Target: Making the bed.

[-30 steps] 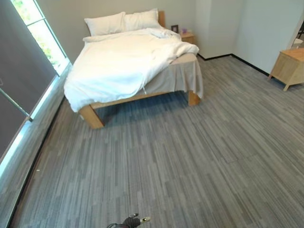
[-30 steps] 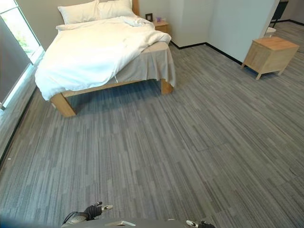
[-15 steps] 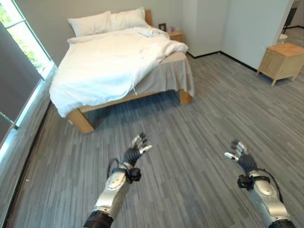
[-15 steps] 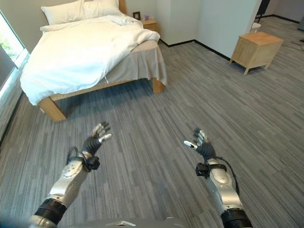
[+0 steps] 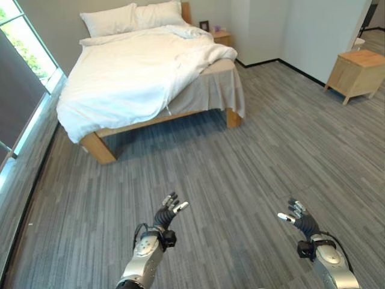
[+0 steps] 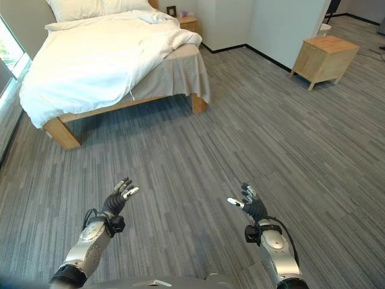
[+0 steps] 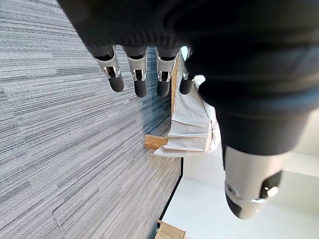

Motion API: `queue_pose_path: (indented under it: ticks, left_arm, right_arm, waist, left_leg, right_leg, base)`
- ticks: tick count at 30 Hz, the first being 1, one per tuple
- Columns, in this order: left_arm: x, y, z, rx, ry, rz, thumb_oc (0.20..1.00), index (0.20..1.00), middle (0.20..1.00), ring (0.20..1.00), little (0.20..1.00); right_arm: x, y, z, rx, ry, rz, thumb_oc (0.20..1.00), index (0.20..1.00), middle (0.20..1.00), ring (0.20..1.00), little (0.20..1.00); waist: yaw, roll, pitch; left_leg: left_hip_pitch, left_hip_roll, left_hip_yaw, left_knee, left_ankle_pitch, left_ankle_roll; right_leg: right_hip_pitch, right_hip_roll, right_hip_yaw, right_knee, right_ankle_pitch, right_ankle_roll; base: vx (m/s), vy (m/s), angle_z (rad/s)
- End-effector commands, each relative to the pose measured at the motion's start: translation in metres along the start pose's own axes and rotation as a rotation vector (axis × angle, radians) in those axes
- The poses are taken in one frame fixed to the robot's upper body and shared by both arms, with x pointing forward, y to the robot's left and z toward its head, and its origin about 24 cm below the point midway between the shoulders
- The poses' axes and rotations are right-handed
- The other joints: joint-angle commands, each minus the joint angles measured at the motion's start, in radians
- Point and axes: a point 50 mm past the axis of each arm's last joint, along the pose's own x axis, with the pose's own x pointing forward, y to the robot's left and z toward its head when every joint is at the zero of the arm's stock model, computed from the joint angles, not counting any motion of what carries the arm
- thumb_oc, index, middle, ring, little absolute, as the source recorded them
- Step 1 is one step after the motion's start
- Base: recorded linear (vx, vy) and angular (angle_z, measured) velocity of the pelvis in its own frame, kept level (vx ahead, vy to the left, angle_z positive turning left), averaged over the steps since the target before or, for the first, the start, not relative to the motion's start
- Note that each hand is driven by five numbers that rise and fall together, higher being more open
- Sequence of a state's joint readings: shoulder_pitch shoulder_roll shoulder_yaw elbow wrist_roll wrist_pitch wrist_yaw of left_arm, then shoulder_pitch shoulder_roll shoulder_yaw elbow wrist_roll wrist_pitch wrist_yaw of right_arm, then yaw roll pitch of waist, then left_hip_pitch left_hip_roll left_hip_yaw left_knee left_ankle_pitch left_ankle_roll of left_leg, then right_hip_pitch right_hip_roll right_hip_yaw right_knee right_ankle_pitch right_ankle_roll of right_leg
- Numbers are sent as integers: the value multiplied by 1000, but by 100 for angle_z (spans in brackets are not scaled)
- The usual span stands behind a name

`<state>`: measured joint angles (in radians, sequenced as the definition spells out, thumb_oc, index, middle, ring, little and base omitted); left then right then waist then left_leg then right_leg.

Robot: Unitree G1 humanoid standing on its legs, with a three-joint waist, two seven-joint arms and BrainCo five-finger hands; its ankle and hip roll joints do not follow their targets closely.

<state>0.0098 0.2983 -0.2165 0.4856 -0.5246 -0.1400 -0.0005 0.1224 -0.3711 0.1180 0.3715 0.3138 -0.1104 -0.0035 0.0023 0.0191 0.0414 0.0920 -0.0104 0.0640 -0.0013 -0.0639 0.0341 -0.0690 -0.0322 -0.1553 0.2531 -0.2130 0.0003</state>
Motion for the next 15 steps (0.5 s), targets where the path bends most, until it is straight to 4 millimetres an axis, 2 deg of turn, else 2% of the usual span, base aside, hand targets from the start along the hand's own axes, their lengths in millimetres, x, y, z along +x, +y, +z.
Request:
queue_pose_path:
  ticks: [1, 4, 5, 6, 8, 9, 10, 11, 12, 13, 14, 15]
  left_arm:
    - [7, 15, 27, 22, -111, 74, 1000, 1000, 1000, 1000, 1000]
    - [8, 15, 29, 30, -118, 78, 1000, 1000, 1000, 1000, 1000]
    - [11, 16, 39, 40, -147, 81, 1000, 1000, 1000, 1000, 1000]
    - [11, 16, 39, 40, -147, 81, 1000, 1000, 1000, 1000, 1000]
    - [13, 16, 45, 38, -169, 91, 1000, 1000, 1000, 1000, 1000]
    - [13, 16, 45, 38, -169, 91, 1000, 1000, 1000, 1000, 1000]
    - [12, 17, 47, 46, -172, 94, 1000, 1000, 1000, 1000, 1000]
    - [12, 18, 47, 48, -172, 99, 1000, 1000, 1000, 1000, 1000]
    - [9, 19, 45, 57, -172, 110, 1000, 1000, 1000, 1000, 1000]
    - [8, 19, 45, 57, -171, 110, 1000, 1000, 1000, 1000, 1000]
    - [8, 21, 44, 62, -166, 118, 1000, 1000, 1000, 1000, 1000]
    - [7, 21, 43, 54, -168, 120, 1000, 1000, 1000, 1000, 1000]
  right_arm:
    - [12, 8, 29, 29, -136, 2, 1000, 1000, 1000, 1000, 1000]
    - [16, 11, 35, 15, -154, 12, 1000, 1000, 1000, 1000, 1000]
    - [22, 17, 49, -6, -198, 42, 1000, 1000, 1000, 1000, 1000]
    - [22, 17, 49, -6, -198, 42, 1000, 1000, 1000, 1000, 1000]
    - [23, 19, 53, -8, -213, 52, 1000, 1000, 1000, 1000, 1000]
    - [23, 19, 53, -8, -213, 52, 1000, 1000, 1000, 1000, 1000]
    - [21, 24, 50, 55, -206, 56, 1000, 1000, 1000, 1000, 1000]
    - [20, 26, 48, 82, -202, 61, 1000, 1000, 1000, 1000, 1000]
    - [18, 30, 43, 210, -195, 55, 1000, 1000, 1000, 1000, 1000]
    - [18, 30, 43, 210, -195, 55, 1000, 1000, 1000, 1000, 1000]
    - [17, 33, 41, 279, -185, 57, 1000, 1000, 1000, 1000, 1000]
    - [16, 29, 41, 312, -188, 43, 1000, 1000, 1000, 1000, 1000]
  waist:
    - [-4, -68, 22]
    - [-1, -65, 30]
    - [-1, -57, 63]
    - [0, -57, 62]
    - [-3, -54, 91]
    - [-2, -55, 90]
    - [-8, -55, 113]
    - [-10, -48, 118]
    - [-15, -32, 128]
    - [-15, -33, 128]
    - [-33, -32, 121]
    - [-73, -26, 129]
  left_leg:
    - [43, -1, -48, -86, 16, -50]
    - [39, -3, -42, -86, 14, -45]
    - [27, -7, -36, -86, 12, -27]
    - [26, -8, -35, -86, 12, -27]
    - [21, -12, -31, -86, 7, -9]
    - [19, -13, -30, -86, 8, -8]
    - [39, -28, -29, -86, -6, 20]
    - [44, -27, -23, -86, -8, 26]
    - [75, -15, -15, -86, -16, 25]
    - [75, -16, -15, -86, -17, 25]
    - [115, -10, -2, -86, -22, 5]
    - [162, 7, -24, -86, -54, -28]
  right_leg:
    - [142, -105, -2, -322, 279, 148]
    - [124, -111, 9, -304, 277, 151]
    - [52, -124, 38, -201, 260, 157]
    - [48, -125, 39, -197, 258, 157]
    - [-25, -132, 56, -70, 259, 172]
    - [-30, -133, 58, -64, 257, 172]
    - [-109, -152, 79, 134, 334, 194]
    - [-153, -162, 76, 209, 363, 199]
    - [-215, -185, 47, 294, 396, 208]
    - [-217, -186, 48, 298, 394, 209]
    - [-259, -205, 12, 211, 383, 207]
    - [-260, -164, -7, 0, 373, 204]
  base:
    - [-5, 37, -10]
    - [-29, 83, -10]
    - [-62, 102, -17]
    - [-93, 151, -29]
    - [-30, 93, -35]
    - [54, 158, -22]
    - [77, 173, -7]
    - [248, 250, -11]
    - [196, 135, -21]
    - [406, 71, -31]
    - [536, -121, -26]
    - [536, -120, -10]
